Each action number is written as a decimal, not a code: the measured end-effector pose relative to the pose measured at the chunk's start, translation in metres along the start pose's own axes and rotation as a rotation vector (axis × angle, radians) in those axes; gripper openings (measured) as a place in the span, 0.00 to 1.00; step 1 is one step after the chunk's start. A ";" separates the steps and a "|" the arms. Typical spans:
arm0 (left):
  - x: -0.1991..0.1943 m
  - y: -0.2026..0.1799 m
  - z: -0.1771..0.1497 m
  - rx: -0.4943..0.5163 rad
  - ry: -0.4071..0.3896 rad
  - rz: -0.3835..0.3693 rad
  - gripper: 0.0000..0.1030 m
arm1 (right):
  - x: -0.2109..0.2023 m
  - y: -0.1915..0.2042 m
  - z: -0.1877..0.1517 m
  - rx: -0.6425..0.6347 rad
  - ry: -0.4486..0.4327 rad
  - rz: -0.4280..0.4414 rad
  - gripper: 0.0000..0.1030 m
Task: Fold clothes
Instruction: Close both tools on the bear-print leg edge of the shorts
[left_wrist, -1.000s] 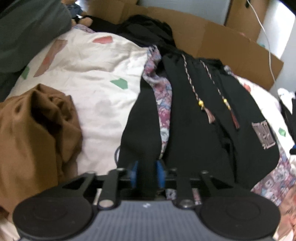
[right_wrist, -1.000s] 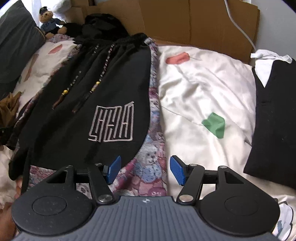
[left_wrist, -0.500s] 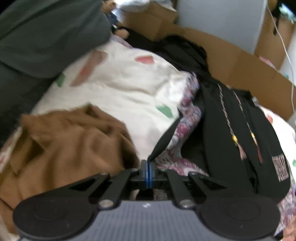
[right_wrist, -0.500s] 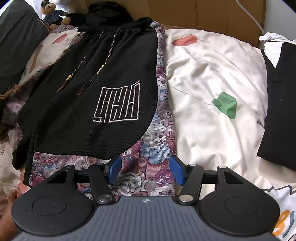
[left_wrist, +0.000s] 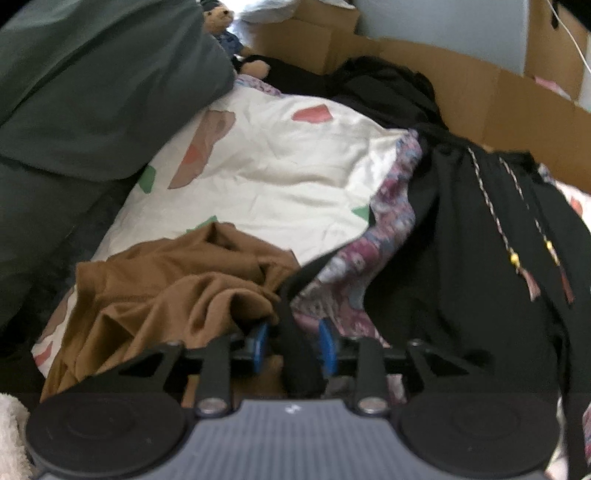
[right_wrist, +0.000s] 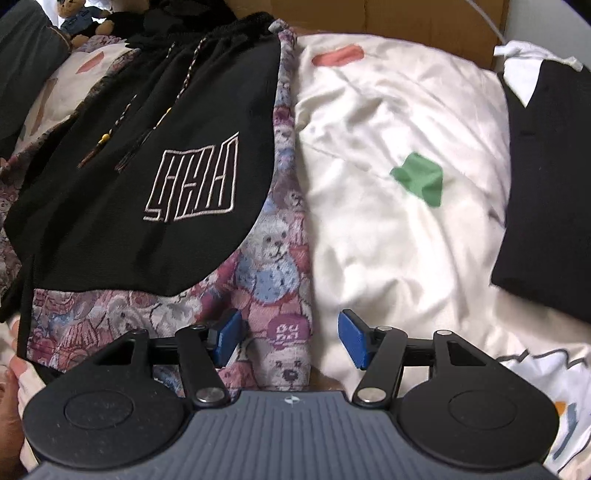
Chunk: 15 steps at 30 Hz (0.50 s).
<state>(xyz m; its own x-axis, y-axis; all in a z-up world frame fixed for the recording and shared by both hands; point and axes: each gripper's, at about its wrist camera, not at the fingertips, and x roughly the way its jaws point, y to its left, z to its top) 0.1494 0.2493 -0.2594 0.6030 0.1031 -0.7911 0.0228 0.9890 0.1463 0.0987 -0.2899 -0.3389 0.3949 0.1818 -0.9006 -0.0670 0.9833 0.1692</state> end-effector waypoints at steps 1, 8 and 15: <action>0.001 0.000 -0.001 0.003 0.000 0.001 0.39 | 0.001 0.001 0.000 -0.005 0.003 0.002 0.61; -0.012 0.019 0.001 -0.034 -0.006 -0.015 0.05 | 0.002 -0.006 -0.002 -0.015 0.032 0.054 0.06; -0.032 0.028 0.009 -0.050 -0.048 0.007 0.04 | -0.014 -0.023 -0.004 0.015 0.020 0.044 0.02</action>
<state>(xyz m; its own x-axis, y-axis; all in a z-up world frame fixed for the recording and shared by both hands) 0.1378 0.2726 -0.2241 0.6405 0.1058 -0.7606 -0.0208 0.9925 0.1205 0.0916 -0.3150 -0.3319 0.3735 0.2256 -0.8998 -0.0700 0.9741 0.2151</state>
